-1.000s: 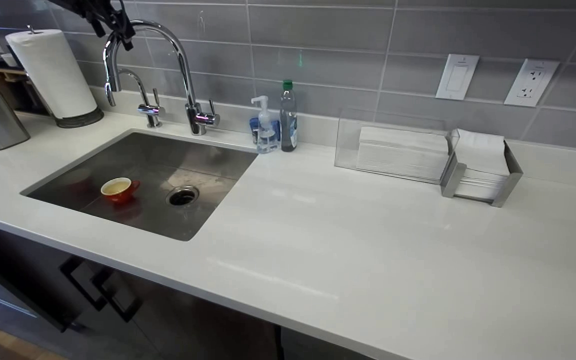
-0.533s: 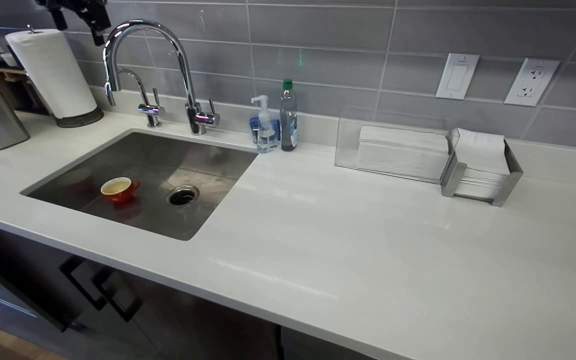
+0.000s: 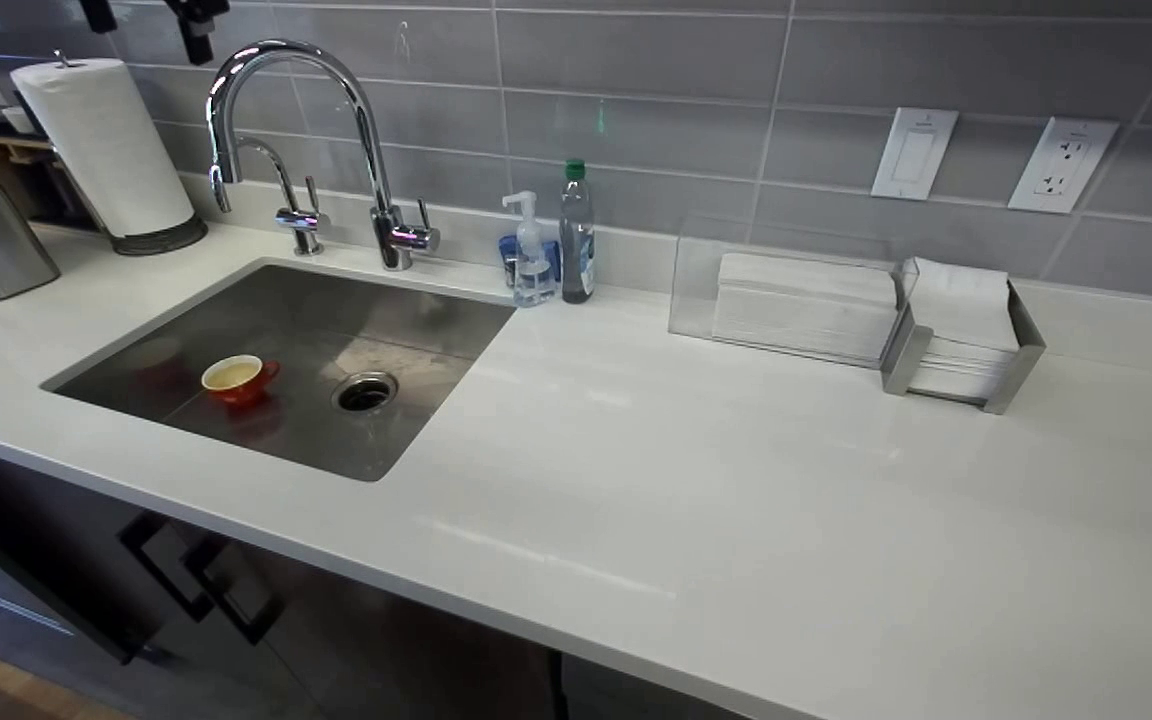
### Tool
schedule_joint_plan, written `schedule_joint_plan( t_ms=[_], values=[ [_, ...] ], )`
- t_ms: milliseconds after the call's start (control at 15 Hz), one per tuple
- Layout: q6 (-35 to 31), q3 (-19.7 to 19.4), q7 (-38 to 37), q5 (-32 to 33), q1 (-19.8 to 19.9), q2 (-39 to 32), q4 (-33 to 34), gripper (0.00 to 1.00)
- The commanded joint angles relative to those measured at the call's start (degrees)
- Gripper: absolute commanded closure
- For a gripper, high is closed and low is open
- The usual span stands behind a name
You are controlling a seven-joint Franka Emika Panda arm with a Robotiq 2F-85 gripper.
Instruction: Push the faucet on the right to the center of the sink.
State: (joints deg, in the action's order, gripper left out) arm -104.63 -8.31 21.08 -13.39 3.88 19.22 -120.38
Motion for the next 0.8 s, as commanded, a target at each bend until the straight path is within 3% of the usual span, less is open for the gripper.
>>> schedule_joint_plan(
  t_ms=[0,733],
  values=[
    [-0.1,-2.1,0.4,3.3,1.6,1.9,-2.1,0.0],
    [0.1,-3.6,1.8,1.8,1.3,0.7,-1.0,0.0]
  ],
)
